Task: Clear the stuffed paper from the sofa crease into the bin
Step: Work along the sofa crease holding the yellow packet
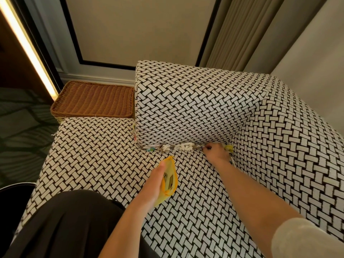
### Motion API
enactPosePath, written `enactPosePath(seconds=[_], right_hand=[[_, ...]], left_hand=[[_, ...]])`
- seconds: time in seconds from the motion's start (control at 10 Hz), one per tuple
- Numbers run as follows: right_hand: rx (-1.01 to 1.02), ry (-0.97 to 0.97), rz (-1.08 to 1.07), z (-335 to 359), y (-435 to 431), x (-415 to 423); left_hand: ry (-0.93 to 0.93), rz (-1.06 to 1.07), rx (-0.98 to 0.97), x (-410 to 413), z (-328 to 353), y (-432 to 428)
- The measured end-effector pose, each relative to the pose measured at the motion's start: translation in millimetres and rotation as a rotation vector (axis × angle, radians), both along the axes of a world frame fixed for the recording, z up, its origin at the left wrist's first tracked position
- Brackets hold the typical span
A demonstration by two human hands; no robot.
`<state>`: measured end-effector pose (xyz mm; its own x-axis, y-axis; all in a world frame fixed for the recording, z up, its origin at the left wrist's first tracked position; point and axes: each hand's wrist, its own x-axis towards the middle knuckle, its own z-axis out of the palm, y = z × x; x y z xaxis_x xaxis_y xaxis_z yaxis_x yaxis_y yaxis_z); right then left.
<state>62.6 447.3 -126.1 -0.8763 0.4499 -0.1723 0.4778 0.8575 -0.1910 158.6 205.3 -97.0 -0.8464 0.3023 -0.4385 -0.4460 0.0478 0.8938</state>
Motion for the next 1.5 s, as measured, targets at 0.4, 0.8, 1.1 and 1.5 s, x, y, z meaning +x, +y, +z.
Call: enactPosePath(seconds=[0.4, 0.8, 1.1, 1.5], right_hand=[[0.033, -0.020, -0.002, -0.8, -7.8, 0.4], [0.039, 0.114, -0.026, -11.1, -10.0, -1.6], [-0.250, 0.429, -0.079, -20.7, -5.4, 27.8], [-0.895, 0.541, -0.110, 33.2, -65.8, 122.4]], left_hand=[[-0.063, -0.095, 0.127, 5.5, 19.1, -1.2], [-0.092, -0.077, 0.130, 4.7, 17.1, -2.1], [-0.085, -0.047, 0.095, 6.0, 21.3, -1.1], [-0.074, -0.085, -0.084, 16.2, 26.8, 2.3]])
